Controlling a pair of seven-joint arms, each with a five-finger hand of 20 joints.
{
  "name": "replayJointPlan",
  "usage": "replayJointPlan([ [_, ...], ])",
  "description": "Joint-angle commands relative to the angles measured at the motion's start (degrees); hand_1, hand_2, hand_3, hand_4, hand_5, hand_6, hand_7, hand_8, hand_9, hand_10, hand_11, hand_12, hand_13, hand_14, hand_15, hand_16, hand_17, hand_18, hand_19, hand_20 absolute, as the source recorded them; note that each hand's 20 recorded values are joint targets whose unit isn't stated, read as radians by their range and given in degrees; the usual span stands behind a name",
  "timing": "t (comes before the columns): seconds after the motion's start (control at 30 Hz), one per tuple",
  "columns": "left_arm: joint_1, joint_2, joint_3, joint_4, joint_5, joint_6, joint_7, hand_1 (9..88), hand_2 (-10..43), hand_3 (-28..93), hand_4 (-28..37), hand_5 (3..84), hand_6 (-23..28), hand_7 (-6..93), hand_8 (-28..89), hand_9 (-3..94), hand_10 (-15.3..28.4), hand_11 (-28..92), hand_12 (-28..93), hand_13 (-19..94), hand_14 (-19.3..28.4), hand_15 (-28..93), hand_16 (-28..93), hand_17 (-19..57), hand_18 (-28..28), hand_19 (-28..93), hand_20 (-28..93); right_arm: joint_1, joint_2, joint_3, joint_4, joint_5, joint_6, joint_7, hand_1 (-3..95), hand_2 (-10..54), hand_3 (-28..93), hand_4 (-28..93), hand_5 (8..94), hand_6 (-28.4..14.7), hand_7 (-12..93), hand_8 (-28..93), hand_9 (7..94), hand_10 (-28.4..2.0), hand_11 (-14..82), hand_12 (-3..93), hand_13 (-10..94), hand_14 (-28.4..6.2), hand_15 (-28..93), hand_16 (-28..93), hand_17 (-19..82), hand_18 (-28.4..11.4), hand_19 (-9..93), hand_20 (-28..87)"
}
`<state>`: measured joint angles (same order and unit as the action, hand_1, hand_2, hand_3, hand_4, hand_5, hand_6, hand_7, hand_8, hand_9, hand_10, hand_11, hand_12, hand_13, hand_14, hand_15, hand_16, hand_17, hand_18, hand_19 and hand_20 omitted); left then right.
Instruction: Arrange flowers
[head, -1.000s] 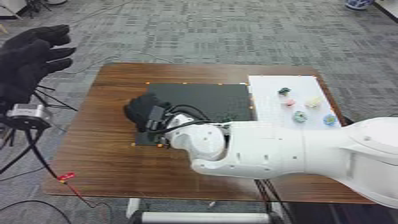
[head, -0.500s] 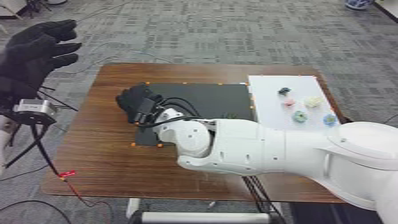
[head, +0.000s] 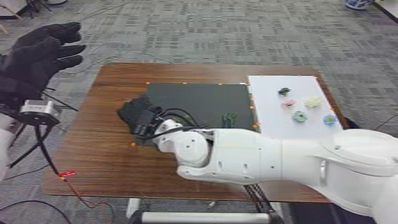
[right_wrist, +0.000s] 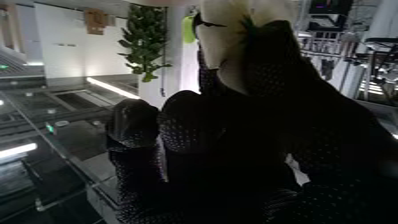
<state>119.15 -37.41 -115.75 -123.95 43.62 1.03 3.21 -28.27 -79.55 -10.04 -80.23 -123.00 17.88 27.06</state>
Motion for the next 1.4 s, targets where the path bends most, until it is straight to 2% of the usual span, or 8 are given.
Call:
replayJointPlan([
  [0.03, -0.7, 0.06, 0.37, 0.36, -0.29, -0.82, -0.44, 24.0, -6.0, 69, -28.3, 23.9, 2.6, 27.3, -12, 15.8, 10.6, 29, 15, 9, 13.7, 47, -7, -10.1, 20.0, 39, 12, -1.6, -0.4, 1.7, 0.4, -1.8, -3.1, -0.3, 56.8, -9.5, 72, -28, 77.3, 6.8, 37, -4, 90.8, -2.9, 9.3, 41.3, 70, -5.3, 77, 36, 38, -19.3, 89, 55],
  [0.33, 0.1, -0.31, -0.43, 0.15, -0.28, -1.11, -0.43, 24.0, -6.0, 69, -28.3, 23.9, 2.5, 27.3, -12, 15.8, 10.6, 29, 15, 9, 13.7, 46, -7, -10.1, 20.0, 39, 12, -3.0, 0.2, 3.8, 0.3, -3.6, -8.1, 0.1, 56.1, -9.5, 69, -28, 73.0, 6.4, 35, -6, 86.5, -2.8, 7.0, 37.0, 68, -5.6, 77, 36, 37, -19.2, 88, 56],
  [0.67, 0.7, -0.49, -0.96, 0.03, -0.32, -1.05, -0.17, 24.0, -5.9, 69, -28.3, 23.9, 2.5, 27.4, -12, 15.8, 10.6, 29, 15, 9, 13.7, 47, -7, -10.1, 20.0, 39, 12, -2.9, 0.5, 4.1, -0.3, -3.6, -10.1, 0.5, 56.9, -9.5, 63, -28, 69.6, 5.2, 33, -7, 83.3, -2.6, 6.1, 34.3, 66, -5.7, 77, 36, 36, -19.3, 87, 56],
  [0.83, 0.5, -0.59, -0.67, 0.08, -0.30, -0.94, -0.24, 24.1, -5.8, 69, -28.3, 23.9, 2.6, 27.4, -12, 15.8, 10.6, 29, 15, 9, 13.7, 47, -7, -10.1, 20.0, 39, 12, -3.1, 0.5, 4.4, -0.3, -4.1, -11.7, 1.5, 66.6, -9.5, 43, -28, 67.0, 4.3, 31, -6, 80.2, -2.8, 5.9, 32.5, 65, -5.7, 77, 36, 35, -19.3, 87, 57],
  [0.93, 0.8, -0.71, -0.94, -0.02, -0.27, -0.89, -0.28, 24.1, -5.8, 69, -28.3, 23.8, 2.5, 27.4, -12, 15.8, 10.6, 29, 15, 9, 13.7, 46, -7, -10.1, 20.0, 39, 12, -2.8, 0.5, 4.1, -0.2, -3.7, -11.5, 1.7, 67.1, -9.5, 42, -28, 66.5, 4.2, 31, -6, 79.6, -2.8, 5.7, 31.7, 65, -5.8, 77, 36, 35, -19.3, 87, 57],
  [1.2, 1.0, -0.76, -1.03, -0.02, -0.27, -0.86, -0.17, 24.0, -5.8, 69, -28.3, 23.9, 2.6, 27.4, -12, 15.9, 10.6, 29, 15, 9, 13.7, 47, -7, -10.2, 20.0, 39, 12, -2.0, 0.7, 3.1, -0.1, -3.0, -10.0, 2.3, 56.6, -9.5, 56, -28, 65.4, 3.9, 28, -6, 75.5, -3.9, 12.8, 25.3, 65, -6.0, 78, 35, 35, -19.6, 87, 57],
  [1.27, 1.3, -0.98, -1.40, -0.15, -0.26, -1.06, -0.20, 24.0, -5.8, 69, -28.3, 23.9, 2.6, 27.4, -12, 15.9, 10.7, 29, 15, 9, 13.7, 47, -6, -10.2, 20.0, 39, 12, -1.8, 0.8, 2.7, -0.3, -2.8, -9.8, 2.6, 57.1, -9.5, 54, -28, 65.6, 3.9, 28, -6, 75.2, -4.0, 13.7, 24.5, 65, -6.0, 78, 35, 35, -19.6, 87, 57],
  [1.4, 1.1, -0.86, -1.03, -0.05, -0.29, -0.75, -0.26, 24.1, -5.8, 69, -28.3, 24.0, 2.6, 27.4, -12, 15.9, 10.7, 29, 15, 9, 13.8, 46, -7, -10.2, 20.0, 39, 12, -2.0, 0.9, 3.1, -0.3, -2.5, -9.0, 2.5, 58.5, -9.5, 51, -28, 65.5, 3.6, 28, -6, 74.7, -4.3, 14.7, 23.5, 65, -6.0, 78, 35, 34, -19.7, 87, 57],
])
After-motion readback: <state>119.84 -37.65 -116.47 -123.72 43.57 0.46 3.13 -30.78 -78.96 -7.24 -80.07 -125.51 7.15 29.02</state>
